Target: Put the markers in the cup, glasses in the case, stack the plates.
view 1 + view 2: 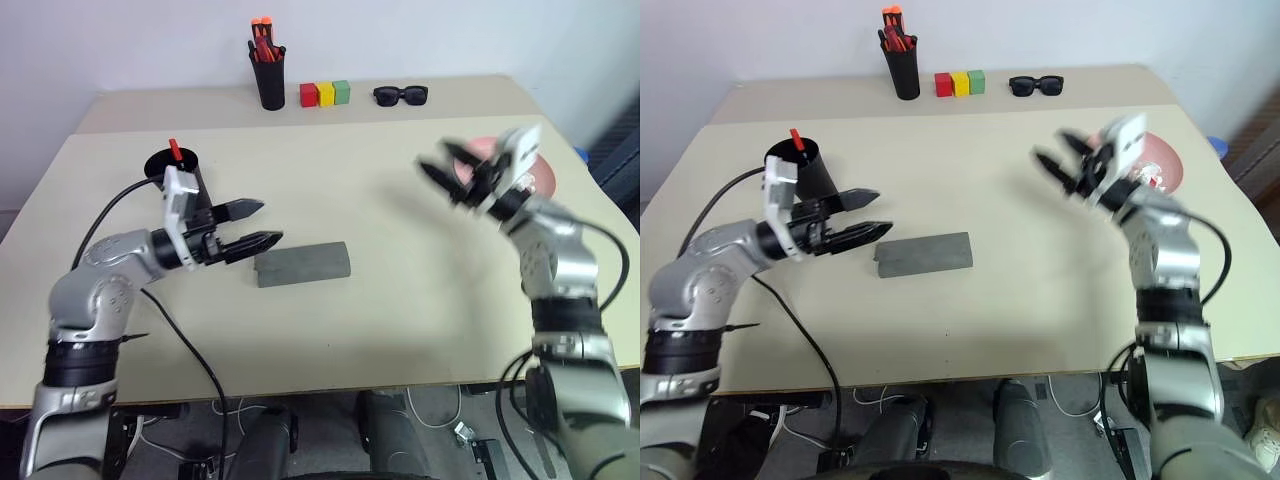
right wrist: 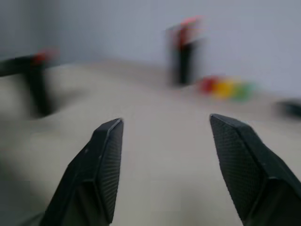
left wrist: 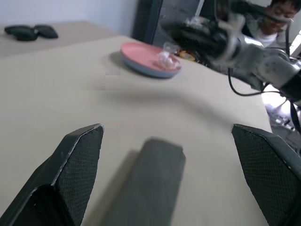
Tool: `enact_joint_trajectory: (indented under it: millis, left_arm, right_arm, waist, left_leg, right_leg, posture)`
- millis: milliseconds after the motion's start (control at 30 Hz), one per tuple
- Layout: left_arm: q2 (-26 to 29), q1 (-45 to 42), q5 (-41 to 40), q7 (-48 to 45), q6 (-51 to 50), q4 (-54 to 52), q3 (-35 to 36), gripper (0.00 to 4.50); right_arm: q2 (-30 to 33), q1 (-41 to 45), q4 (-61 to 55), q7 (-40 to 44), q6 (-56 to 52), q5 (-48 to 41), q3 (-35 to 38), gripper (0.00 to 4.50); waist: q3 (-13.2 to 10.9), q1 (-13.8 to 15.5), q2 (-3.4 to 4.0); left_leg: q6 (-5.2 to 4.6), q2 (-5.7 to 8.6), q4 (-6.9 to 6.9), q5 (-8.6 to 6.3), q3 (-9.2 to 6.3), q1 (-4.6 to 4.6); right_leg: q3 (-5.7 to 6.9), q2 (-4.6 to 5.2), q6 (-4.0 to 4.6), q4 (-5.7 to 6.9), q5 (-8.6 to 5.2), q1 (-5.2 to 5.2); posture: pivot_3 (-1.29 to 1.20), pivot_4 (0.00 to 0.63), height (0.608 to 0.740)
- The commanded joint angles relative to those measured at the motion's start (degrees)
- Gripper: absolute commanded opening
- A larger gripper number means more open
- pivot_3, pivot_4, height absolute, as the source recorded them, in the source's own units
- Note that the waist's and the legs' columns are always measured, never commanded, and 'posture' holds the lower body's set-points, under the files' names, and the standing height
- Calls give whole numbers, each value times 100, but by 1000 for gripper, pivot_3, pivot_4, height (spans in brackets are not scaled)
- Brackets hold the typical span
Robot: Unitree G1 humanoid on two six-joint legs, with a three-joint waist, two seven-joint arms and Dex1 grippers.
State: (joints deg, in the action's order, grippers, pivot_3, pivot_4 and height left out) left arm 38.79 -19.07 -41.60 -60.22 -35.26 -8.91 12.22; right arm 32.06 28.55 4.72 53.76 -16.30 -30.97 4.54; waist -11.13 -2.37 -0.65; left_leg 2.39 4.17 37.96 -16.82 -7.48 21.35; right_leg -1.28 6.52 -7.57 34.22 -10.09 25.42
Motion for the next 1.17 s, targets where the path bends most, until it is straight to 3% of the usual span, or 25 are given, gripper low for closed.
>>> enact_joint_trajectory:
  millis: [33, 233, 400, 800, 1167]
  left_arm:
    - [340, 737, -29, -258, 309, -666, 517, 4500]
    - [468, 1696, 246, -344, 1042, -879, 967, 4500]
    - [460, 2276, 268, -349, 1177, -1052, 1017, 4500]
    - [-75, 2314, 788, -108, 2054, -987, 402, 4500]
    - [-283, 2376, 884, -190, 2454, -623, 96, 4500]
  right_arm:
    - [396, -389, -1725, 561, -647, -733, -75, 2938]
    - [692, -886, -2372, 1066, -765, -725, -314, 2938]
    - [781, -925, -2162, 1468, -433, -533, -351, 2938]
    - [1395, -1076, -1348, 2151, 187, -45, -54, 2938]
    - [1743, -1311, -1396, 2162, 38, -105, 324, 2938]
  waist:
    - [-2, 5, 3]
    - [3, 76, -4]
    - [2, 150, -5]
    - [5, 173, -9]
    - [5, 169, -8]
  left_leg:
    - [0, 0, 2, 0, 1, 0]
    - [1, -6, 5, 0, 4, -17]
    - [0, -7, 6, 0, 15, -20]
    - [0, -6, 8, 0, 15, -20]
    - [0, -7, 8, 0, 17, -21]
  right_leg:
    - [-1, 1, 0, -1, 0, 0]
    - [4, -5, 2, -8, -3, -23]
    - [1, -3, 2, -9, -3, -24]
    - [3, -1, 2, -13, -2, -28]
    - [2, 0, 2, -12, -2, -28]
  posture:
    - [0, 150, 740]
    - [0, 150, 740]
    - [0, 150, 740]
    - [0, 150, 740]
    - [0, 150, 740]
